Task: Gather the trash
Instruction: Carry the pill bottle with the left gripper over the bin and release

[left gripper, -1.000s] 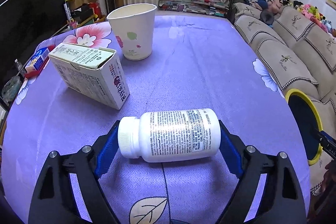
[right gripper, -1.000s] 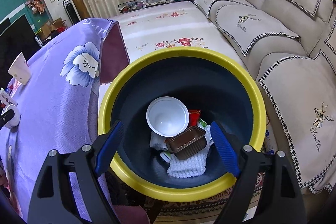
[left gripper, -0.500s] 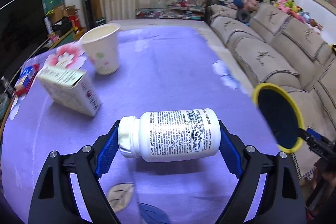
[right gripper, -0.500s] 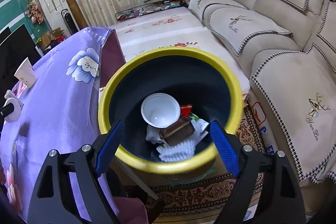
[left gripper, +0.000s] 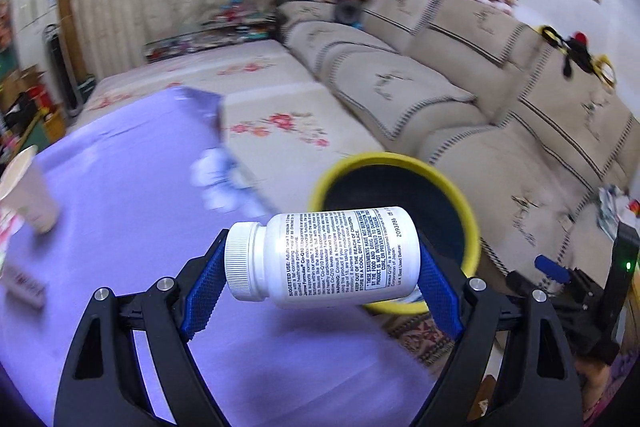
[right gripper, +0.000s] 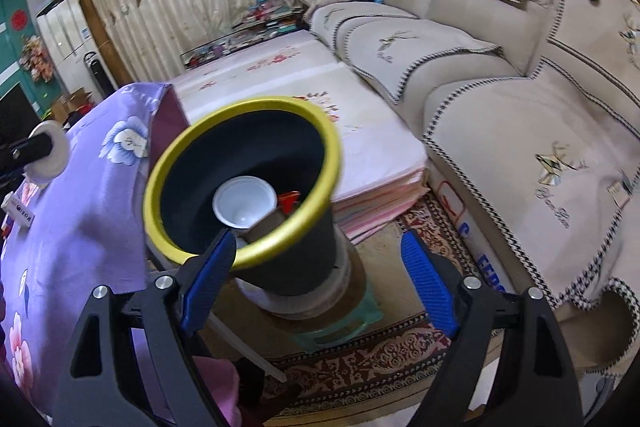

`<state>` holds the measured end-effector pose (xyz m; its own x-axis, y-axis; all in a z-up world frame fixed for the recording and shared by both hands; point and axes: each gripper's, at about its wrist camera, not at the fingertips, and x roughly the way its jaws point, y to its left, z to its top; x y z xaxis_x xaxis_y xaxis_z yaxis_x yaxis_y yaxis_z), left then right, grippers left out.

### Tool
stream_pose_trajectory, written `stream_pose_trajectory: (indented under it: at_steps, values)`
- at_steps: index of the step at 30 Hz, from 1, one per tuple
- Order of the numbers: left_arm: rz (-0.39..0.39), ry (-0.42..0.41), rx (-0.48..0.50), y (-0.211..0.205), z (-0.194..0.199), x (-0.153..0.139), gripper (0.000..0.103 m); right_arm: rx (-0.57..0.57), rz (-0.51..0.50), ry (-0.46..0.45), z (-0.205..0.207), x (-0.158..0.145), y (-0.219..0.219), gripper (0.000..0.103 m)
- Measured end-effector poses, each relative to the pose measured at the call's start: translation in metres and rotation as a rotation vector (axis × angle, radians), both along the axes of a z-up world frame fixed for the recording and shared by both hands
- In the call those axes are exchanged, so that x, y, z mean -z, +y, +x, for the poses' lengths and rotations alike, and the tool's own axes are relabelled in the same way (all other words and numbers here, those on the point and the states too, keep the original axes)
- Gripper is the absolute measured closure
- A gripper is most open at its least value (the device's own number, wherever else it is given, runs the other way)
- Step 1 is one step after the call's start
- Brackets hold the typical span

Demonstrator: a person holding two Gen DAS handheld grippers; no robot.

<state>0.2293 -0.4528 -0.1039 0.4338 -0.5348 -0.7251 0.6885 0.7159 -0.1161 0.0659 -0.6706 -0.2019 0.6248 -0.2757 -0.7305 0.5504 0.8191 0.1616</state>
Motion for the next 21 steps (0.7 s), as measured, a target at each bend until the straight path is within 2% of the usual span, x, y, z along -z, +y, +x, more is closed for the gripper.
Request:
stream_pose_trajectory:
  at_steps: [8, 13, 16, 18, 21]
  values:
    - [0.055, 0.071, 0.084, -0.082, 0.008, 0.035, 0.018, 0.056, -0.017, 0.016, -0.020, 0.002, -0.015, 0.023]
    - [0.095, 0.115, 0.093, -0.109, 0.017, 0.061, 0.018, 0.060, -0.022, 0.021, -0.023, 0.002, -0.017, 0.023]
    - [0.105, 0.120, 0.084, -0.115, 0.021, 0.065, 0.018, 0.056, -0.025, 0.024, -0.022, 0.000, -0.014, 0.023]
    - [0.082, 0.128, 0.081, -0.106, 0.021, 0.060, 0.018, 0.050, -0.028, 0.022, -0.022, -0.003, -0.011, 0.023]
    - [0.032, 0.055, 0.073, -0.080, 0.015, 0.035, 0.007, 0.040, -0.035, 0.021, -0.020, -0.005, -0.006, 0.023]
